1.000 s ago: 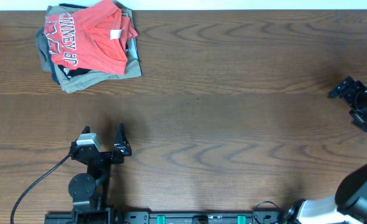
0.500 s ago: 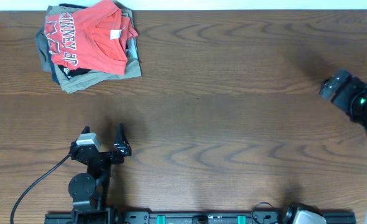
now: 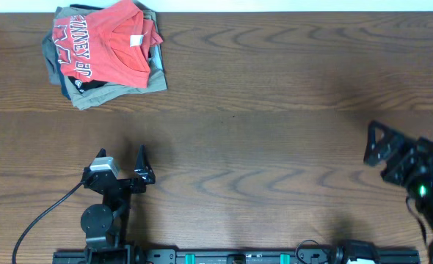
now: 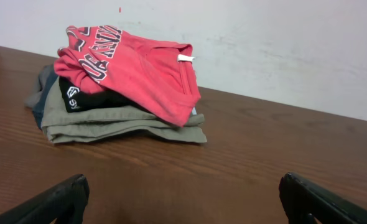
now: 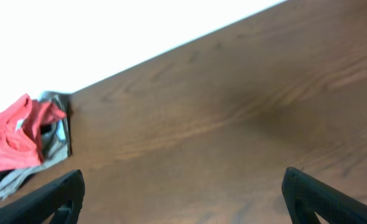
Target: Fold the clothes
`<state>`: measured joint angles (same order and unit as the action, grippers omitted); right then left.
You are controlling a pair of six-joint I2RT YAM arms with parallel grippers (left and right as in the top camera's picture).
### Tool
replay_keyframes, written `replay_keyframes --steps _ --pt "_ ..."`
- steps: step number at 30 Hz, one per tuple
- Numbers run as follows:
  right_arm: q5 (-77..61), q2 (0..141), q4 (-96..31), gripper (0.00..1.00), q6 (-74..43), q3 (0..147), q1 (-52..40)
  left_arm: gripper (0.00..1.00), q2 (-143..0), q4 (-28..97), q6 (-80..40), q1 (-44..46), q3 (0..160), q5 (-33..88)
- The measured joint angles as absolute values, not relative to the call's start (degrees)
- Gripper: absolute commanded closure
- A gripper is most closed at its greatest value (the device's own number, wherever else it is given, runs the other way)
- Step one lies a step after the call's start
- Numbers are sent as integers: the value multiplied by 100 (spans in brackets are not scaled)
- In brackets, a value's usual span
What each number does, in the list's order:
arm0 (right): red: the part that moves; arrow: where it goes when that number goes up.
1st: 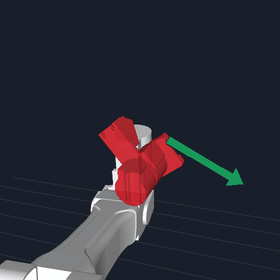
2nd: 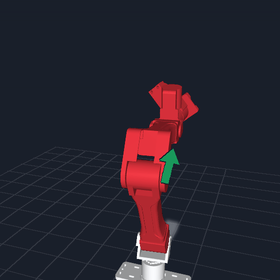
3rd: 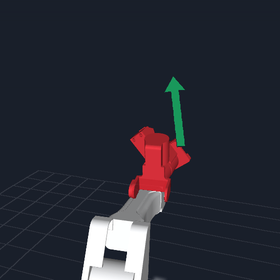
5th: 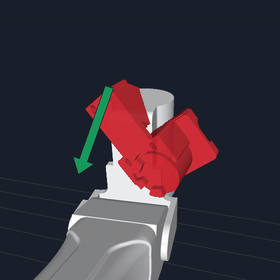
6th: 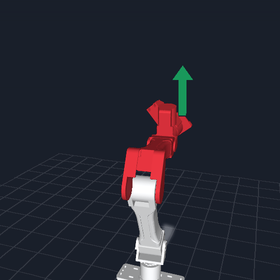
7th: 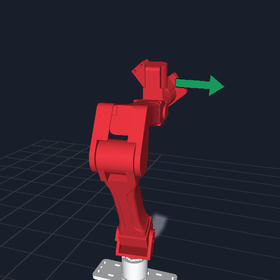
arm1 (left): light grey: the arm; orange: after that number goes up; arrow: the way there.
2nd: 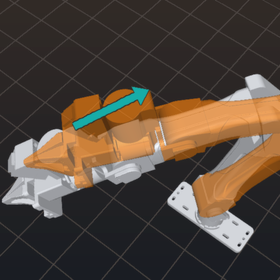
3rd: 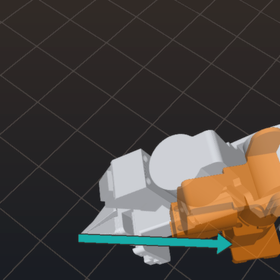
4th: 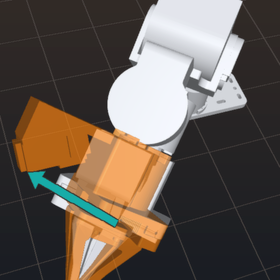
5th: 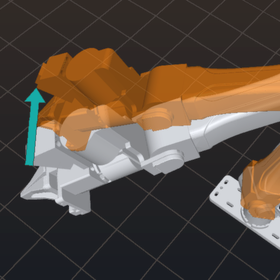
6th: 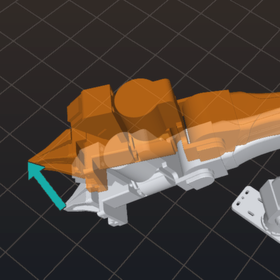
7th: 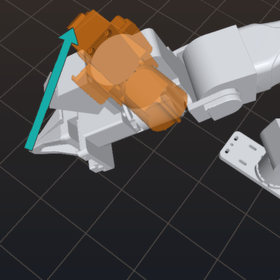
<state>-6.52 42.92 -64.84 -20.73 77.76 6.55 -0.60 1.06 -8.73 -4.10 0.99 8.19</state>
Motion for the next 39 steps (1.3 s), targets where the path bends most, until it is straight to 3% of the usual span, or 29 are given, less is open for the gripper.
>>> replay_keyframes --steps 19,32,39 --pt "-825 204 -2663 1 -1964 1944 -255 2 -60 121 -871 -410 113 819" --pt "-777 69 150 1 -1686 379 -255 2 -60 119 -871 -410 113 819" --pt "-609 69 670 1 -1586 51 -255 2 -60 121 -871 -410 113 819"
